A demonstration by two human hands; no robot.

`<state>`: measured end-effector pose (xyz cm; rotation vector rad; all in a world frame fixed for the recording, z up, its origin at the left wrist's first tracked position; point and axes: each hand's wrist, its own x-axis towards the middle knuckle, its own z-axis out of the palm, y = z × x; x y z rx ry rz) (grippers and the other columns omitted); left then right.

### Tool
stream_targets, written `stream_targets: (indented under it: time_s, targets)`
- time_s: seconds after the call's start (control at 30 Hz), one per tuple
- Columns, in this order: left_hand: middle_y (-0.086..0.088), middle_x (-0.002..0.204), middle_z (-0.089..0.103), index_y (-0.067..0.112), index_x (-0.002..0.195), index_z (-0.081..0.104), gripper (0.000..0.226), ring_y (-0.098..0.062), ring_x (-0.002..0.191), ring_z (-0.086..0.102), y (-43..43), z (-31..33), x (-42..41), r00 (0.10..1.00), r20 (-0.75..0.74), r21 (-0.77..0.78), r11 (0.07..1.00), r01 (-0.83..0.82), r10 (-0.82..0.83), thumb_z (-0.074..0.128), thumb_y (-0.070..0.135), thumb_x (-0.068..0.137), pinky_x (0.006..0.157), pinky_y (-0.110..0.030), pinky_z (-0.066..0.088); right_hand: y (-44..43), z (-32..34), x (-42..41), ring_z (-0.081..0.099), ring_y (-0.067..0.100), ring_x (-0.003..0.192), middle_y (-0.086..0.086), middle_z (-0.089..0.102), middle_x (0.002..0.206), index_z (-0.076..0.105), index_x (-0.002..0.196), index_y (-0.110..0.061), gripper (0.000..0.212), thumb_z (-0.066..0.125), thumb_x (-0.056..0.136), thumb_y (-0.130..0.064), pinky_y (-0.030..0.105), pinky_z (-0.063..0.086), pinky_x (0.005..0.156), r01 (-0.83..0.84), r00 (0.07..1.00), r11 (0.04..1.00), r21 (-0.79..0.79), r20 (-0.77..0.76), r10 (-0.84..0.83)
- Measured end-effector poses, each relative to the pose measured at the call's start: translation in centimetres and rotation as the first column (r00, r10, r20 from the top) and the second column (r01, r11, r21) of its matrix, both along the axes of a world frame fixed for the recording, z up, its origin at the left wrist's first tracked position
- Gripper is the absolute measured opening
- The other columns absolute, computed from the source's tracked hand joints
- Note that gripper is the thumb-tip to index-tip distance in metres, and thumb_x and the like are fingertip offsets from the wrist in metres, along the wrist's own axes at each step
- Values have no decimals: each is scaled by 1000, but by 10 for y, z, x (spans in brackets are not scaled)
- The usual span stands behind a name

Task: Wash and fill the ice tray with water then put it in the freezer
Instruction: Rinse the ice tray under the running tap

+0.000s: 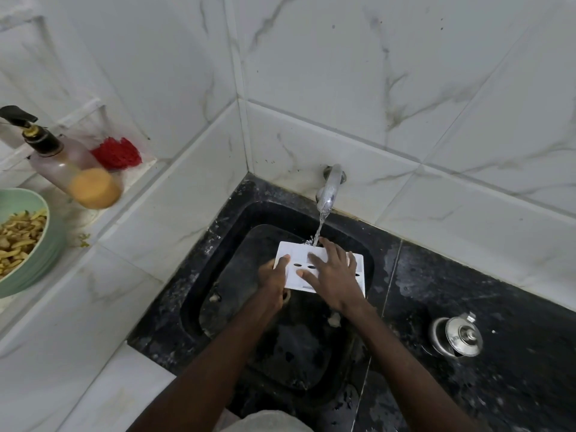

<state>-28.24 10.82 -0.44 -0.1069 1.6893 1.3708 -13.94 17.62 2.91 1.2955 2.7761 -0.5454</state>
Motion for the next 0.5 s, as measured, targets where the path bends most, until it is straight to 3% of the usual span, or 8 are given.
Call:
stream_targets:
  time_s: [0.1,0.2,0.3,0.37,0.5]
  targets:
    - [-12,80,73,-4,100,74,24,-21,61,67,-6,-6,-8,1000,-31,-19,1000,2,-2,71,20,95,56,-27,56,-1,1,8,16,25,154,2,26,166,68,128,-38,54,36,100,-70,62,7,124,-61,996,998,-13,-61,60]
    - [-10,82,76,3,100,74,23,-22,67,70,-11,-8,-7,999,-26,-23,999,40,-41,72,25,95,54,-26,57,4,2,14,19,25,153,1,29,164,69,124,-42,44,36,103,-62,63,8,123,15,1000,998,63,-26,-13]
    - [-14,86,78,3,101,75,25,-27,72,73,-8,-6,-2,999,5,1,999,48,-48,71,27,95,64,-36,59,-1,-1,7,19,30,153,6,25,166,61,136,-39,70,19,95,-77,62,8,122,25,999,997,67,33,-27]
    - [-13,84,78,1,104,75,27,-27,72,74,-7,-8,-5,999,-7,4,999,47,-47,72,26,95,70,-40,61,-5,-3,5,16,29,154,4,24,167,64,134,-37,80,15,91,-83,62,5,123,-21,1000,1000,9,-22,21]
    - [-7,78,74,-2,103,73,25,-21,66,70,-13,-11,-16,998,-47,-20,999,37,-38,71,22,95,58,-27,58,1,-3,18,20,25,153,1,27,164,68,128,-39,60,29,99,-73,61,8,124,-8,993,1000,3,-115,8]
